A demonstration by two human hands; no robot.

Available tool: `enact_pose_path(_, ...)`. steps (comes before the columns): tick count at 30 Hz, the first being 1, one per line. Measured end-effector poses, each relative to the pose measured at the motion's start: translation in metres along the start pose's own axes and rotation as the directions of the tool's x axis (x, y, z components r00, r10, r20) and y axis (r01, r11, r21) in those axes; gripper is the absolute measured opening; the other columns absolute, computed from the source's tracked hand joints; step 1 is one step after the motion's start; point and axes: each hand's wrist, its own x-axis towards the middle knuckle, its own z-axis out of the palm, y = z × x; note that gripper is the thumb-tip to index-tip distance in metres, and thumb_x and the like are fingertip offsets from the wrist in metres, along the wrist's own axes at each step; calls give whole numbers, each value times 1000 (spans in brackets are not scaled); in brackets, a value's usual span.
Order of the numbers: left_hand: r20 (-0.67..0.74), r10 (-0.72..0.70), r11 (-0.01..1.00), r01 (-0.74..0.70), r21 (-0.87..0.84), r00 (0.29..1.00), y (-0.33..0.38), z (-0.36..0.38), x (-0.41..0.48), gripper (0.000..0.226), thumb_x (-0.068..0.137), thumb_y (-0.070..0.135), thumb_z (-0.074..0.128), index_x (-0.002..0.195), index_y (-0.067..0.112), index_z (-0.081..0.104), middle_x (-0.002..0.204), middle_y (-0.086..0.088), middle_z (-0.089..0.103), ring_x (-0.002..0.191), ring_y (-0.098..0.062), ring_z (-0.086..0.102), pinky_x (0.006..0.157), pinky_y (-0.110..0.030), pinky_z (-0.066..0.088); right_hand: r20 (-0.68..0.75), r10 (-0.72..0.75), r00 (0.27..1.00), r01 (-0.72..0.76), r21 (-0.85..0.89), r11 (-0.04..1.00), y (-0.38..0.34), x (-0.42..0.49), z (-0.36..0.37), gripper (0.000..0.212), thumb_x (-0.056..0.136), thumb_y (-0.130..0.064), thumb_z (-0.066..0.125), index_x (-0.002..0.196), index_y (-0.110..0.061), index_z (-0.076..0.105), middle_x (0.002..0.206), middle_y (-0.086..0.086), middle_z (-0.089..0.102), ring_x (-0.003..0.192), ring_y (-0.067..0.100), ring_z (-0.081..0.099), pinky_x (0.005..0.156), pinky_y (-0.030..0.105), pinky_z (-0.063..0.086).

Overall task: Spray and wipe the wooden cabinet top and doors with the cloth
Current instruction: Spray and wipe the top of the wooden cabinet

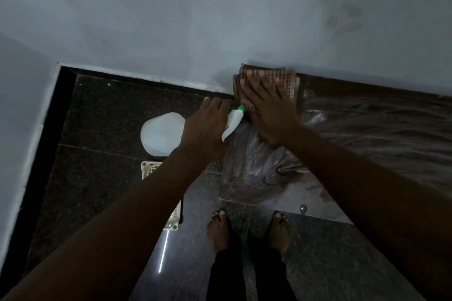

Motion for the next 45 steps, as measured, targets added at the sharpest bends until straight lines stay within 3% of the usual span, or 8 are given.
enact_pose_path(4,-15,14,1000,-14,1,1000,-2,-1,-1,45,66,19,78,104,4,59,102,-14,60,96,-32,54,59,-36,43,-7,6,1000,-6,6,1000,0,11,-6,70,98,-48,8,161,-19,20,169,5,9,157,28,6,125,52,7)
enact_pose_path(8,-33,5,1000,-6,-21,999,-2,-3,-5,45,64,16,80,101,3,58,99,-15,59,93,-35,56,58,-39,47,-34,-95,995,92,-95,991,-12,-47,19,61,102,-38,24,160,-19,24,168,6,17,155,30,17,122,52,19)
enact_pose_path(12,-36,3,1000,-3,-19,999,-1,-5,-9,40,62,12,79,94,3,56,94,-14,57,89,-36,55,53,-37,45,16,-180,984,181,-123,976,-11,-84,28,70,95,-38,33,160,-19,22,169,5,14,155,29,14,124,53,14)
enact_pose_path(21,25,-36,999,36,11,999,-4,2,-18,58,57,15,88,106,5,56,102,-13,59,96,-33,56,62,-40,52,-13,52,999,-52,52,997,14,-6,-8,69,99,-49,6,160,-22,21,169,2,13,156,26,8,125,51,5)
enact_pose_path(24,26,-33,999,33,13,999,-3,6,-23,61,56,15,88,107,4,57,103,-15,59,97,-35,57,63,-41,51,-26,66,997,-64,61,996,10,-4,-7,69,98,-49,8,160,-22,23,169,3,13,156,28,9,125,53,7)
enact_pose_path(34,45,-73,997,74,-34,996,-1,9,-50,60,60,21,88,110,5,57,107,-14,59,105,-36,56,68,-46,56,70,-219,973,224,-89,970,-6,-105,27,67,97,-40,28,160,-19,22,169,4,13,156,31,10,124,55,15)
enact_pose_path(41,45,-67,997,69,-43,997,0,17,-76,56,63,21,87,108,3,58,105,-16,60,100,-36,57,76,-45,53,-29,22,999,-18,136,991,18,-40,3,55,107,-40,26,160,-26,22,169,-3,11,157,20,4,125,45,-2)
enact_pose_path(45,26,-86,994,88,-68,996,3,21,-87,52,67,21,83,108,1,58,106,-18,59,100,-35,56,74,-45,54,-41,34,999,-26,165,986,16,-42,5,59,104,-44,28,159,-26,23,169,-5,11,157,20,2,125,46,-3)
